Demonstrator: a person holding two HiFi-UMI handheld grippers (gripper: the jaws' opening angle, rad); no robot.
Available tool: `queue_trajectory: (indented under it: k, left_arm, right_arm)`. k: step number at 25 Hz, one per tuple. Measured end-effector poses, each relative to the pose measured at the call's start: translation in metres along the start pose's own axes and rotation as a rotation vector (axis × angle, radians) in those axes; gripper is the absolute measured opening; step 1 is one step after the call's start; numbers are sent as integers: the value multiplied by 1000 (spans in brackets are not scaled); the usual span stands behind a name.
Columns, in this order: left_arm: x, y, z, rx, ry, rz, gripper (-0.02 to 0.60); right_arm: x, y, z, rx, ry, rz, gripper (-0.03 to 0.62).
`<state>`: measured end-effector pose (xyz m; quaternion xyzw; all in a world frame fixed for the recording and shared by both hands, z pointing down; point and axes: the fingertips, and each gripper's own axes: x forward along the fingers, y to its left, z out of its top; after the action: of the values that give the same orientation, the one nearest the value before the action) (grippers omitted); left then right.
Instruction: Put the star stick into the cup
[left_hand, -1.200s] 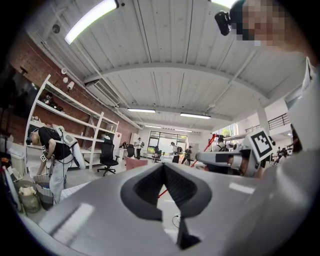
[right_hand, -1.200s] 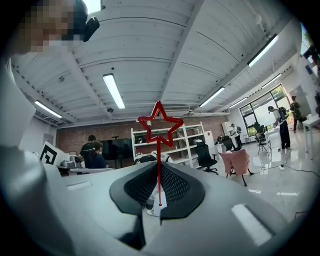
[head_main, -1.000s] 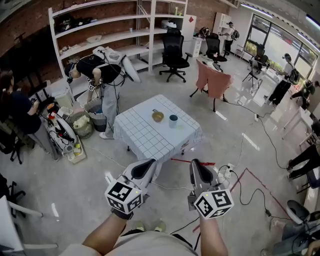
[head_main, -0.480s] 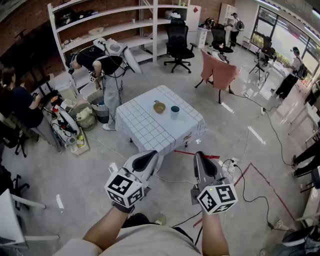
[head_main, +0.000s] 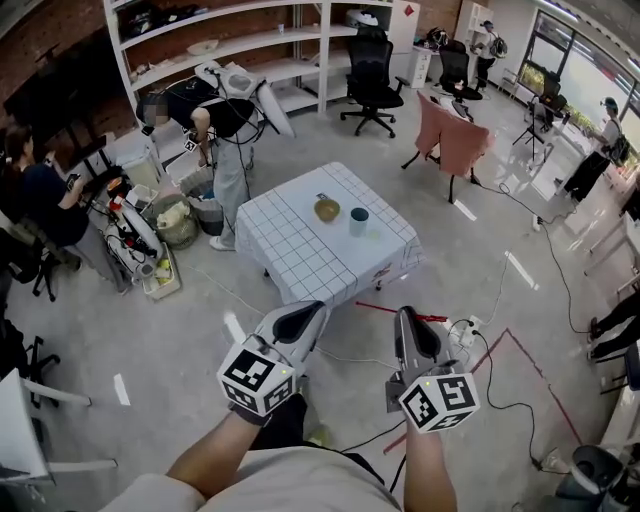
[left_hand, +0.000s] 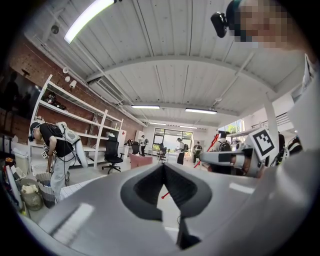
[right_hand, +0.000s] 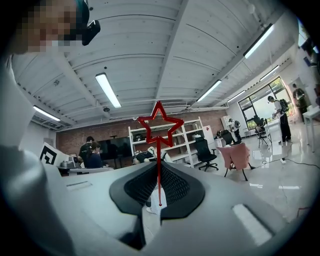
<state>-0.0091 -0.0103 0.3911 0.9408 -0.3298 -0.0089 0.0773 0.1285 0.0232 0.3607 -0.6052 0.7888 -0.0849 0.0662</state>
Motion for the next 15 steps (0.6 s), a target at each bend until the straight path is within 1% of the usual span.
queue_trajectory:
  k: [5, 10, 15]
  left_arm:
    - [28, 4, -14, -12, -4, -14, 5]
    - [59, 16, -18, -20, -15, -19, 5]
    - [98, 50, -29, -21, -9, -36, 5]
  right_arm:
    - [11, -25, -11, -2, 10, -16, 29]
    - [28, -52, -16, -2, 18, -34, 29]
    - [63, -81, -32, 1, 34, -65, 29]
